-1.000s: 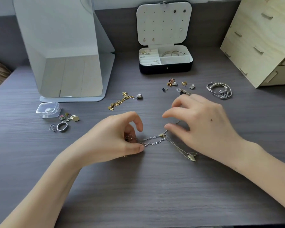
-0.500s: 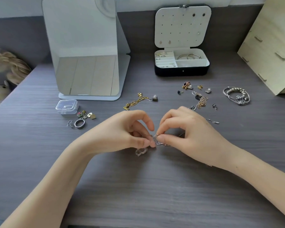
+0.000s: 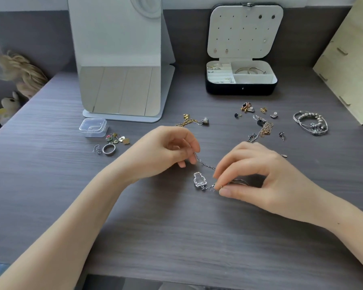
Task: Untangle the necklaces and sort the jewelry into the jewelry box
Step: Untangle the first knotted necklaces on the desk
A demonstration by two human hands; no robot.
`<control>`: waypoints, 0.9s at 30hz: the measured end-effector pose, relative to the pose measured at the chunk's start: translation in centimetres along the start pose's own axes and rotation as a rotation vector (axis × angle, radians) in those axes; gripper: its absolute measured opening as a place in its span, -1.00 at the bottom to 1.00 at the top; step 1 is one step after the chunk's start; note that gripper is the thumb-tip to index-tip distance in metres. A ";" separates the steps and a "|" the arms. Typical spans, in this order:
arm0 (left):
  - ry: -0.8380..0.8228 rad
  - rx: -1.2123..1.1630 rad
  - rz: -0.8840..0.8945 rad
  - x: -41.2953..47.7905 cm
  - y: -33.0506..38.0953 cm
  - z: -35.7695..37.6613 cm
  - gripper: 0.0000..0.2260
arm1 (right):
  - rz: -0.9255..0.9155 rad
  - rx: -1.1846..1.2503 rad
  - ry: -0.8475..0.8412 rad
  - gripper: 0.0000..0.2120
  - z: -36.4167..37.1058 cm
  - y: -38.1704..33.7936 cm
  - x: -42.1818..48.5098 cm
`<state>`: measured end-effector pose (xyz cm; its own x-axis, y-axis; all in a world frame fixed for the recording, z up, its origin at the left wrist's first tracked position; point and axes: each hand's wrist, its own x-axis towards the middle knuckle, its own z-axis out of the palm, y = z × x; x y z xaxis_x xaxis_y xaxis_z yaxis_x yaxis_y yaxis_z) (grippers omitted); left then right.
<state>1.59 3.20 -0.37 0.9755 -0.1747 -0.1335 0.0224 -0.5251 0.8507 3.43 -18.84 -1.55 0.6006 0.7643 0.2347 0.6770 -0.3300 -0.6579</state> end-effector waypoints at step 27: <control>-0.065 0.501 0.316 -3.8 -1.5 0.8 -0.82 | 0.175 -0.311 0.061 -0.78 -1.9 2.7 -2.3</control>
<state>-2.35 4.03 -1.54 0.9023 -0.4290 0.0426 -0.3883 -0.7657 0.5128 4.65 -22.51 -2.51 0.7367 0.6501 0.1862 0.6531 -0.6126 -0.4451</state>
